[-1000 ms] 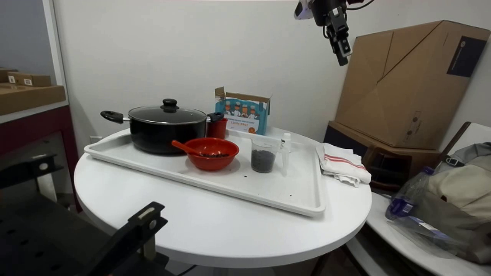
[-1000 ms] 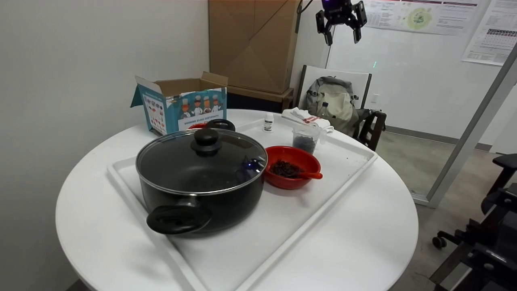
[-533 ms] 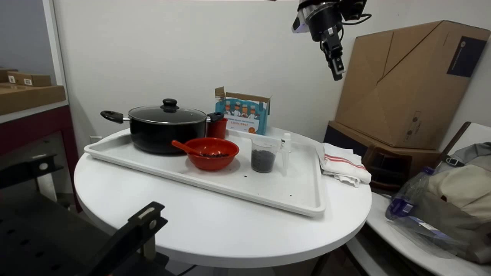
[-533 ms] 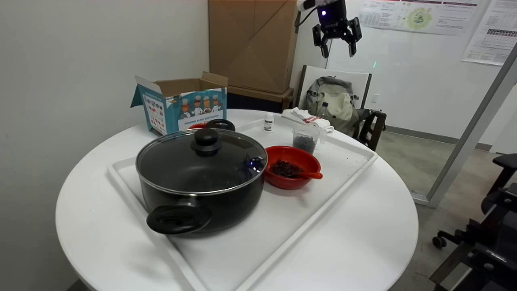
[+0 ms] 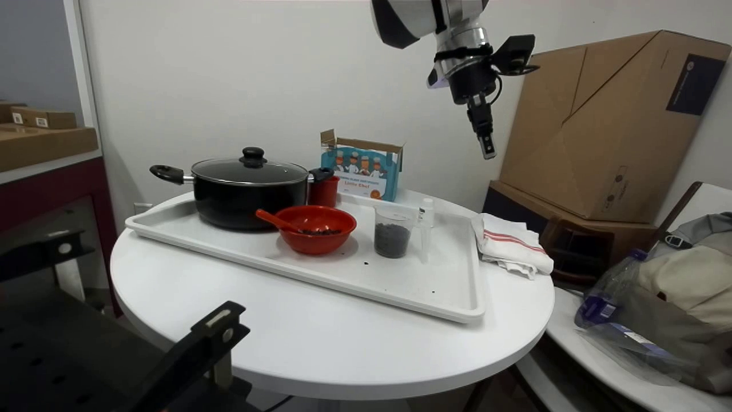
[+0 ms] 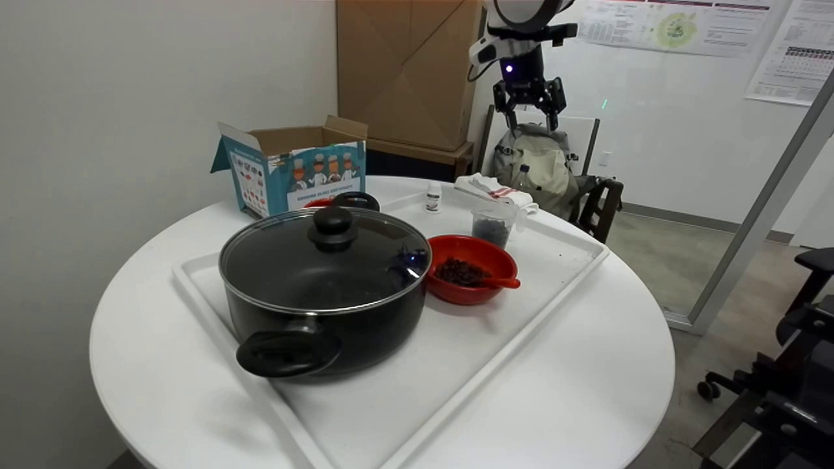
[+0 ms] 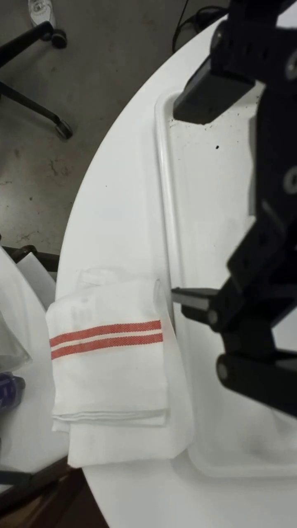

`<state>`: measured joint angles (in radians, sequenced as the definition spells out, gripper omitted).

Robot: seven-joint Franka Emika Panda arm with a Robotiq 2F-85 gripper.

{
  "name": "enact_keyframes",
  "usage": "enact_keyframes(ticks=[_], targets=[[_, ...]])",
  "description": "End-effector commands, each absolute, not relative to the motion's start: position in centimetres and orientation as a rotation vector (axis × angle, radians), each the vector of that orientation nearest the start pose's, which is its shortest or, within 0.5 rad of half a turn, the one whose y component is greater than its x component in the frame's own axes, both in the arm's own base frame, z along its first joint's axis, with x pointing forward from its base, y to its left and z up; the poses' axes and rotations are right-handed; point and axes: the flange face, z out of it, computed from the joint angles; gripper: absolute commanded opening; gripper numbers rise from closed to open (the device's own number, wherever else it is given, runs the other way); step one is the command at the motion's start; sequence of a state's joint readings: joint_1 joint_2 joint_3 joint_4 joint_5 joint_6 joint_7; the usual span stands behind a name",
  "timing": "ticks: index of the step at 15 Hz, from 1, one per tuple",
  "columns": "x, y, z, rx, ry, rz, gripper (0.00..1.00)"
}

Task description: Pick up the jug and pour its contents in the red bowl

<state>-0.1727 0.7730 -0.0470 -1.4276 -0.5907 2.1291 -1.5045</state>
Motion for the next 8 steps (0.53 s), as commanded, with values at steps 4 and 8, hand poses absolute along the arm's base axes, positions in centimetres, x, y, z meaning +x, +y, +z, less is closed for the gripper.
enact_keyframes(ticks=[4,8], targets=[[70.0,-16.1,20.2,2.069,1.969,-0.557,1.0],[69.5,-15.8,18.9,2.16,1.895,-0.561,1.0]])
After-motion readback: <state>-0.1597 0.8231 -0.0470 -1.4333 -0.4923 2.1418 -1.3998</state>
